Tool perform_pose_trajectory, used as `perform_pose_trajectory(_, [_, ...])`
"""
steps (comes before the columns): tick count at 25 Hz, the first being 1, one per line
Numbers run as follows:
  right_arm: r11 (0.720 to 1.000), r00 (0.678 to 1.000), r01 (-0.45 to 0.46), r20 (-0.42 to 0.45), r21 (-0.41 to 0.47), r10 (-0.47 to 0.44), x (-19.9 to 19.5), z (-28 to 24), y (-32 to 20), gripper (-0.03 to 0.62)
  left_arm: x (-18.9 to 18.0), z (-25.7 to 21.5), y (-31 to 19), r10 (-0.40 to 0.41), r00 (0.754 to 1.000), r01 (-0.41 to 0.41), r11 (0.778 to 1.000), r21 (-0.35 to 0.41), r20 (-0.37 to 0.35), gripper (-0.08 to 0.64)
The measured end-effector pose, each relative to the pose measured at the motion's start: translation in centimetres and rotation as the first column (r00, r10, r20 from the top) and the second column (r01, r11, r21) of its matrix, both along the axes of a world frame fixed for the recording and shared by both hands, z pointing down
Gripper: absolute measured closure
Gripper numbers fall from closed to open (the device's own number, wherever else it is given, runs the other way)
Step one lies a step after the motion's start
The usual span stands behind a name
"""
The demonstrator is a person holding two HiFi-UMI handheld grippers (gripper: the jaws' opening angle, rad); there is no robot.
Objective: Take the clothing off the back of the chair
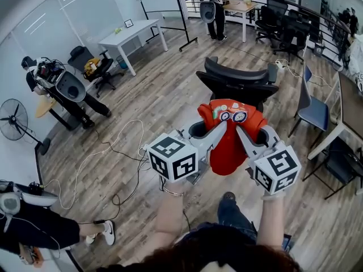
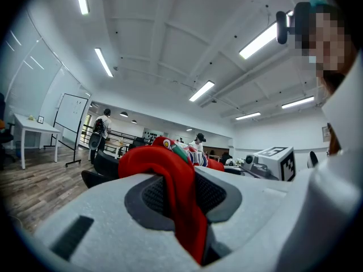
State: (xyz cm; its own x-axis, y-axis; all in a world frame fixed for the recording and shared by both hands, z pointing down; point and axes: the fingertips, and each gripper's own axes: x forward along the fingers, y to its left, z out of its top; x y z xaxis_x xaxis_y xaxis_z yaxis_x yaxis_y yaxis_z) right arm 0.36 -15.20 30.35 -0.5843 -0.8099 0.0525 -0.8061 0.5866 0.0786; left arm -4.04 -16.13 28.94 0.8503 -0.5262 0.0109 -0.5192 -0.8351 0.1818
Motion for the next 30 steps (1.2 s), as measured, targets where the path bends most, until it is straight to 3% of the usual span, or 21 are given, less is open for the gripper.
perform_pose_trajectory(17, [1.0, 1.0, -0.014, -0.002, -0.024, 0.014, -1.4, 1.7, 4.7, 0.543, -1.5, 1.8, 4.8, -0.018, 1.0, 0.018, 1.0, -0.016, 0.0, 0.469])
perform_pose_trajectory(30, [0.998, 0.999, 0.032, 0.012, -0.057, -0.031, -1.8, 2.8, 6.4, 0.543, -2.0, 2.8, 6.7, -0.059, 0.998, 0.059, 0.997, -0.039, 0.004, 0.468])
